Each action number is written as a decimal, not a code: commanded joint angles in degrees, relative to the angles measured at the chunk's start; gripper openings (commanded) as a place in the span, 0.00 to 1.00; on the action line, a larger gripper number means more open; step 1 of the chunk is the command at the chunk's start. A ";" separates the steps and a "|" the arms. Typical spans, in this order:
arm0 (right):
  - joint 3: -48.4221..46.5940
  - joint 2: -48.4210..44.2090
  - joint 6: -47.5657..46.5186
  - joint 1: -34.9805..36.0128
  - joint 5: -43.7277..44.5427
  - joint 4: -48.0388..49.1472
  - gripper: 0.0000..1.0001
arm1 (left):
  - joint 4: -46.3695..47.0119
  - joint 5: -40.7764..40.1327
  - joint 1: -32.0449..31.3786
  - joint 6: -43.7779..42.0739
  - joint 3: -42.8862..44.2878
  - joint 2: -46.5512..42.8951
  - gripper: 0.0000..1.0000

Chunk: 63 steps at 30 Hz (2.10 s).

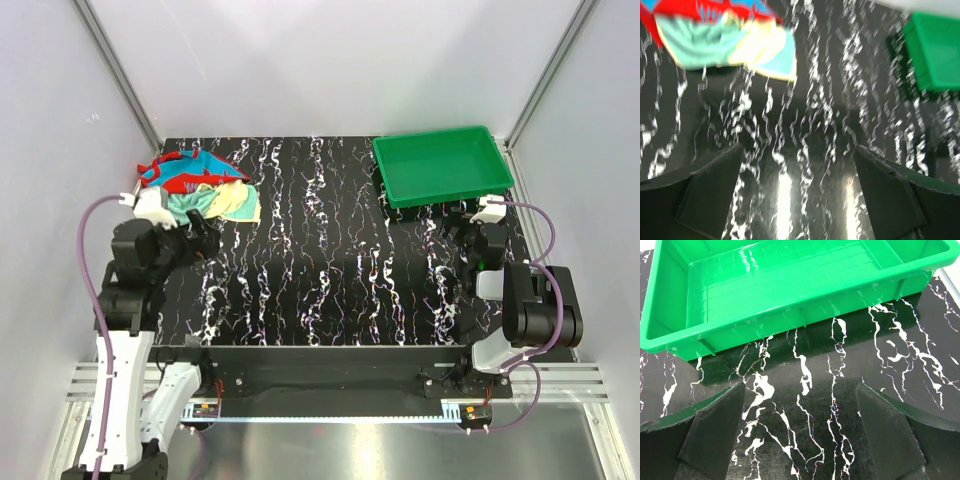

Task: Roll the towels
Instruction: Grab a towel with the right arm

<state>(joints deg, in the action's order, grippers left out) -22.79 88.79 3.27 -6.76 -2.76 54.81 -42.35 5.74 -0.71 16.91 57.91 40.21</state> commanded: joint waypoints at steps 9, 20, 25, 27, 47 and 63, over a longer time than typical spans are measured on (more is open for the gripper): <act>-0.07 -0.29 -0.19 0.17 -0.66 2.49 1.00 | 0.60 -0.47 -1.05 0.76 -7.37 -2.07 0.99; -24.17 -24.54 -6.15 19.29 8.71 -43.77 1.00 | 2.09 2.87 -1.14 0.23 -8.34 -4.35 0.99; -46.94 -13.76 -4.71 37.26 5.52 -54.35 1.00 | 2.45 3.32 -1.14 -0.03 -8.52 -4.61 0.99; -49.98 -5.79 15.84 36.30 5.45 -58.05 1.00 | 2.36 3.14 -1.14 0.06 -8.52 -4.96 0.99; -123.81 60.87 26.79 52.20 3.91 -91.63 0.93 | 1.65 -0.29 -0.34 1.29 -8.60 -6.98 0.99; -128.82 72.57 37.07 52.73 -1.27 -80.83 0.86 | 2.18 1.12 0.18 1.11 -8.87 -9.62 0.99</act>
<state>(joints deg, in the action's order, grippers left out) -149.62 158.58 36.49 45.43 -1.43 -29.47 -42.76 6.13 -0.89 17.98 49.34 31.51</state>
